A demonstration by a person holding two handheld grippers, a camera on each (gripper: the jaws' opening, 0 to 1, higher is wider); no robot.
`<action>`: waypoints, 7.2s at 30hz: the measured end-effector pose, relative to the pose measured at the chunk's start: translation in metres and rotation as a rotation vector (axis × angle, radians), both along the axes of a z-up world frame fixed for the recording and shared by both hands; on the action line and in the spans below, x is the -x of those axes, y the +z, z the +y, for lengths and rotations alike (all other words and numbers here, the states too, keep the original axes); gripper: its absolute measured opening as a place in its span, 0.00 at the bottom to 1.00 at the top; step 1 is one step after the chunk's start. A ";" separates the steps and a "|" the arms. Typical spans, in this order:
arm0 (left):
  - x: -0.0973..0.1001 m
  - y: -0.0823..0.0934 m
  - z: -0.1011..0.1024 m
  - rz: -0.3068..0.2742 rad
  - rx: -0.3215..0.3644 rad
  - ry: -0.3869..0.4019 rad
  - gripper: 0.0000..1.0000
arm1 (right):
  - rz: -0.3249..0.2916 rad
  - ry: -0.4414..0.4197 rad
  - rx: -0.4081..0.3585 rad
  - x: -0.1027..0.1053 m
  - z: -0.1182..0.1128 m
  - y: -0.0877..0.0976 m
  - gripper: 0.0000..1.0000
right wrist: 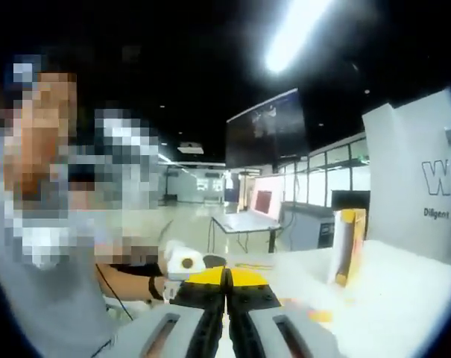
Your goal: Tear open the coffee pouch, take out the coffee, and pour the coffee from the pouch into the cup
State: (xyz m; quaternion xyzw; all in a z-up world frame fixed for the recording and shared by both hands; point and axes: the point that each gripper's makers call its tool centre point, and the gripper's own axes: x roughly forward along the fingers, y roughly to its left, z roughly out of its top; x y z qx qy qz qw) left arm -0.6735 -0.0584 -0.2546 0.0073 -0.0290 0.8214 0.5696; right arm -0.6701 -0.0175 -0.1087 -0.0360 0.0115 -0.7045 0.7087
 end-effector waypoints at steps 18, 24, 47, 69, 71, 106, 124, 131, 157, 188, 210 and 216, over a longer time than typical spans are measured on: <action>0.001 -0.001 0.000 -0.001 0.004 -0.001 0.40 | 0.009 0.052 0.044 -0.011 -0.004 0.010 0.01; 0.001 -0.001 0.000 0.001 0.004 -0.003 0.40 | 0.030 0.091 0.071 -0.033 0.002 0.022 0.01; 0.000 0.000 -0.001 0.004 0.004 -0.002 0.39 | -0.001 -0.056 0.005 0.019 0.006 0.005 0.00; 0.002 -0.004 0.000 -0.001 0.017 0.002 0.39 | 0.045 -0.122 -0.072 0.029 0.003 -0.005 0.00; 0.001 -0.004 0.000 -0.001 0.019 0.002 0.39 | 0.052 -0.114 -0.057 0.023 0.004 -0.005 0.00; -0.001 -0.004 0.002 0.003 0.023 -0.005 0.39 | 0.067 -0.051 -0.003 0.004 0.011 0.001 0.00; -0.002 -0.003 0.001 0.007 0.019 -0.012 0.38 | 0.052 -0.058 -0.023 -0.003 0.000 -0.012 0.00; -0.002 -0.005 0.001 0.004 0.022 -0.011 0.39 | 0.039 -0.053 -0.030 0.000 -0.002 -0.021 0.00; 0.000 -0.004 0.003 0.003 0.020 -0.015 0.39 | -0.004 -0.007 -0.006 -0.012 -0.019 -0.029 0.00; -0.037 0.031 0.017 0.042 0.102 -0.166 0.11 | 0.003 0.069 -0.066 -0.039 -0.044 -0.036 0.01; -0.041 0.035 0.026 -0.058 0.009 -0.199 0.10 | -0.076 -0.001 0.152 -0.037 -0.025 -0.038 0.14; -0.045 0.032 0.029 -0.066 0.024 -0.211 0.10 | -0.100 -0.021 0.205 -0.040 -0.022 -0.040 0.11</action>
